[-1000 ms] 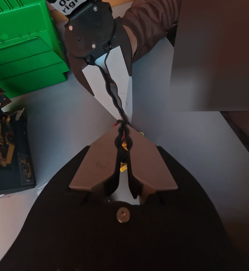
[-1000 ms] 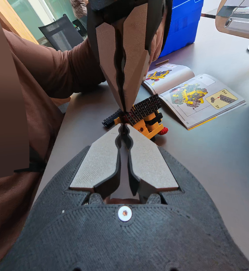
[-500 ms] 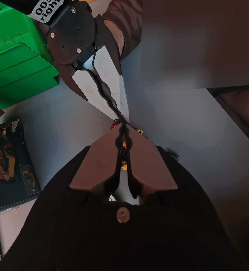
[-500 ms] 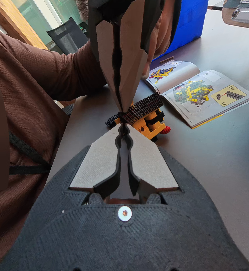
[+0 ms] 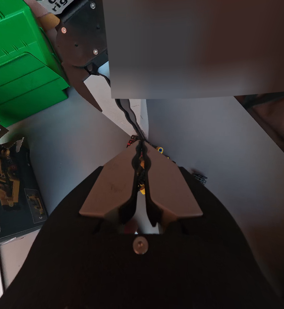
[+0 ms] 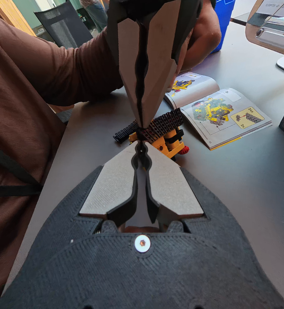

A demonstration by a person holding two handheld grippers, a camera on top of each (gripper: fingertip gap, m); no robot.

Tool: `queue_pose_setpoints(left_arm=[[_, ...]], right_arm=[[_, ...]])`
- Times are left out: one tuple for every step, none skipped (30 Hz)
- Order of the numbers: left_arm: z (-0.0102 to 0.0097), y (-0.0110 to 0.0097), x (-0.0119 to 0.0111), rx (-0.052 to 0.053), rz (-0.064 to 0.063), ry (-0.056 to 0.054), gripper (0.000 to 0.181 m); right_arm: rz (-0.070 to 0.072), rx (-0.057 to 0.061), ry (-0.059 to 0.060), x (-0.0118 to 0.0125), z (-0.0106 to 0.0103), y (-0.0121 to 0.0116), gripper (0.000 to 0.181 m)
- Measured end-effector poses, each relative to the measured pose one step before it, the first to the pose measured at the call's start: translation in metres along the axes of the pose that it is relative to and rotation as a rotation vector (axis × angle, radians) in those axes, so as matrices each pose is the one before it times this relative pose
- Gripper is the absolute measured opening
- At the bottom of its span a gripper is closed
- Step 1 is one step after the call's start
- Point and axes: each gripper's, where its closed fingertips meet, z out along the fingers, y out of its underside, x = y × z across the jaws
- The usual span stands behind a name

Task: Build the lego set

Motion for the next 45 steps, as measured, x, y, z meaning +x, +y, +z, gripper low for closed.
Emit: queue_pose_setpoints(left_arm=[[0.00018,-0.00024,0.00043,0.0029,-0.0009,0.0031,0.000],[0.00014,-0.00013,0.00037,0.0018,0.0014,0.0024,0.000],[0.00012,-0.00021,0.00055,0.0008,0.0050,0.0015,0.000],[0.00013,-0.00020,0.00077,0.0001,0.0086,0.0005,0.000],[0.00024,-0.00025,0.00084,-0.0007,0.0086,0.0008,0.000],[0.00026,-0.00020,0.00026,-0.0013,0.0061,-0.0014,0.000],[0.00016,-0.00024,-0.00007,-0.0007,0.0010,-0.0013,0.000],[-0.00001,-0.00017,-0.00028,0.0010,-0.0029,-0.0004,0.000],[-0.00008,-0.00035,-0.00089,0.0026,-0.0030,-0.0037,0.000],[0.00000,-0.00014,-0.00016,0.0022,-0.0012,0.0007,0.000],[0.00033,-0.00003,0.00040,0.0018,0.0000,0.0028,0.000],[0.00029,-0.00014,0.00034,0.0019,0.0000,0.0016,0.000],[0.00029,-0.00037,0.00010,0.0017,-0.0019,0.0018,0.000],[0.00035,-0.00028,0.00028,0.0015,-0.0020,0.0030,0.000],[0.00048,-0.00036,0.00032,0.0026,0.0001,0.0021,0.000],[0.00042,-0.00040,0.00030,0.0021,-0.0010,0.0023,0.000],[0.00025,-0.00016,0.00018,0.0011,-0.0023,0.0019,0.000],[0.00017,-0.00020,0.00021,0.0007,-0.0014,0.0020,0.000],[0.00007,-0.00012,0.00024,0.0007,0.0004,0.0012,0.000],[0.00007,0.00000,0.00012,0.0008,0.0008,0.0003,0.000],[0.00004,-0.00005,0.00021,0.0002,0.0005,0.0011,0.000],[0.00009,-0.00011,0.00057,0.0003,0.0017,0.0029,0.000],[0.00001,-0.00009,0.00096,0.0009,0.0022,0.0048,0.000],[0.00012,-0.00019,0.00034,0.0010,0.0007,0.0015,0.000],[0.00007,-0.00003,0.00016,-0.0003,-0.0029,0.0015,0.000],[0.00014,-0.00023,0.00070,-0.0004,-0.0044,0.0051,0.000],[0.00040,-0.00017,0.00066,-0.0006,-0.0013,0.0046,0.000],[0.00017,-0.00022,0.00007,-0.0010,0.0020,-0.0004,0.000],[0.00020,-0.00013,0.00004,-0.0008,0.0026,-0.0013,0.000],[-0.00001,0.00001,-0.00004,-0.0002,0.0019,-0.0016,0.000],[-0.00001,-0.00003,-0.00001,0.0005,0.0006,-0.0007,0.000],[-0.00008,0.00016,0.00007,0.0006,-0.0011,0.0008,0.000],[-0.00015,0.00006,-0.00003,0.0010,-0.0012,0.0007,0.000],[-0.00008,-0.00001,-0.00002,0.0012,-0.0001,0.0000,0.000],[0.00010,-0.00001,0.00001,0.0008,-0.0008,0.0003,0.000],[-0.00010,0.00001,0.00013,0.0010,-0.0007,0.0007,0.000],[0.00002,-0.00001,0.00000,0.0017,0.0006,0.0004,0.000],[0.00011,0.00000,0.00014,0.0021,0.0007,0.0015,0.000],[0.00016,0.00001,0.00040,0.0015,-0.0013,0.0042,0.000],[-0.00004,-0.00005,0.00021,0.0030,-0.0037,0.0038,0.000],[-0.00002,0.00002,0.00018,0.0035,-0.0051,0.0049,0.000],[-0.00013,0.00006,0.00001,0.0040,-0.0040,0.0038,0.000],[-0.00017,-0.00003,-0.00002,0.0038,-0.0022,0.0031,0.000],[0.00003,0.00007,0.00012,0.0036,-0.0005,0.0029,0.000],[0.00004,-0.00010,0.00032,0.0040,0.0007,0.0036,0.000]], right_arm=[[-0.0151,-0.0022,0.0083,-0.00024,0.00008,0.00024,0.000],[-0.0145,-0.0026,0.0074,-0.00038,0.00022,0.00020,0.000],[-0.0115,-0.0029,0.0050,-0.00054,0.00006,0.00026,0.000],[-0.0087,-0.0024,0.0019,-0.00065,0.00003,0.00018,0.000],[-0.0087,-0.0012,0.0000,-0.00091,0.00015,0.00009,0.000],[-0.0066,-0.0006,0.0012,-0.00058,0.00009,0.00007,0.000],[-0.0055,-0.0002,0.0027,-0.00012,0.00003,0.00020,0.000],[-0.0054,0.0001,0.0020,-0.00023,0.00006,0.00014,0.000],[-0.0059,0.0013,0.0011,-0.00025,0.00000,-0.00010,0.000],[-0.0075,0.0021,0.0012,-0.00047,-0.00016,-0.00029,0.000],[-0.0098,0.0002,0.0038,-0.00016,0.00013,0.00017,0.000],[-0.0106,-0.0002,0.0036,-0.00043,0.00024,0.00021,0.000],[-0.0106,-0.0006,0.0019,-0.00076,0.00028,0.00014,0.000],[-0.0109,-0.0002,0.0009,-0.00098,0.00041,0.00002,0.000],[-0.0100,0.0005,0.0006,-0.00097,0.00039,0.00003,0.000],[-0.0090,-0.0010,0.0003,-0.00090,0.00025,0.00022,0.000],[-0.0078,-0.0022,0.0014,-0.00059,0.00030,0.00051,0.000],[-0.0060,-0.0034,0.0046,0.00004,0.00017,0.00097,0.000],[-0.0041,-0.0041,0.0059,0.00039,0.00018,0.00100,0.000],[-0.0026,-0.0028,0.0035,0.00004,0.00026,0.00081,0.000],[-0.0013,-0.0025,0.0013,-0.00027,0.00019,0.00059,0.000],[-0.0038,-0.0013,0.0029,-0.00011,0.00010,0.00017,0.000],[-0.0061,0.0000,0.0044,0.00004,0.00009,-0.00007,0.000],[-0.0046,-0.0014,0.0031,-0.00002,0.00013,0.00027,0.000],[-0.0009,-0.0027,-0.0001,-0.00018,0.00032,0.00052,0.000],[0.0012,-0.0030,-0.0002,-0.00005,0.00036,0.00051,0.000],[0.0004,-0.0033,0.0016,0.00025,0.00026,0.00037,0.000],[-0.0014,-0.0018,-0.0011,-0.00032,0.00022,0.00024,0.000],[-0.0017,-0.0016,0.0007,-0.00006,0.00015,0.00024,0.000],[-0.0025,-0.0007,0.0031,0.00013,0.00010,0.00006,0.000],[-0.0029,-0.0005,0.0045,0.00012,0.00000,-0.00001,0.000],[-0.0024,-0.0007,0.0059,0.00031,0.00011,0.00007,0.000],[-0.0025,-0.0026,0.0094,0.00062,0.00018,0.00026,0.000],[-0.0043,-0.0039,0.0127,0.00072,0.00015,0.00054,0.000],[-0.0066,-0.0050,0.0183,0.00106,0.00005,0.00059,0.000],[-0.0062,-0.0024,0.0190,0.00050,-0.00006,0.00000,0.000],[-0.0032,-0.0021,0.0191,0.00031,0.00001,-0.00010,0.000],[-0.0045,-0.0025,0.0190,-0.00002,-0.00011,-0.00014,0.000],[-0.0111,-0.0020,0.0213,0.00016,-0.00027,-0.00030,0.000],[-0.0185,-0.0036,0.0234,0.00038,-0.00038,-0.00021,0.000],[-0.0238,-0.0038,0.0231,0.00004,-0.00035,-0.00038,0.000],[-0.0276,-0.0036,0.0221,-0.00021,-0.00042,-0.00069,0.000],[-0.0286,-0.0043,0.0244,0.00028,-0.00029,-0.00054,0.000],[-0.0255,-0.0054,0.0218,-0.00010,0.00010,0.00003,0.000],[-0.0185,-0.0029,0.0167,-0.00044,0.00043,-0.00023,0.000]])
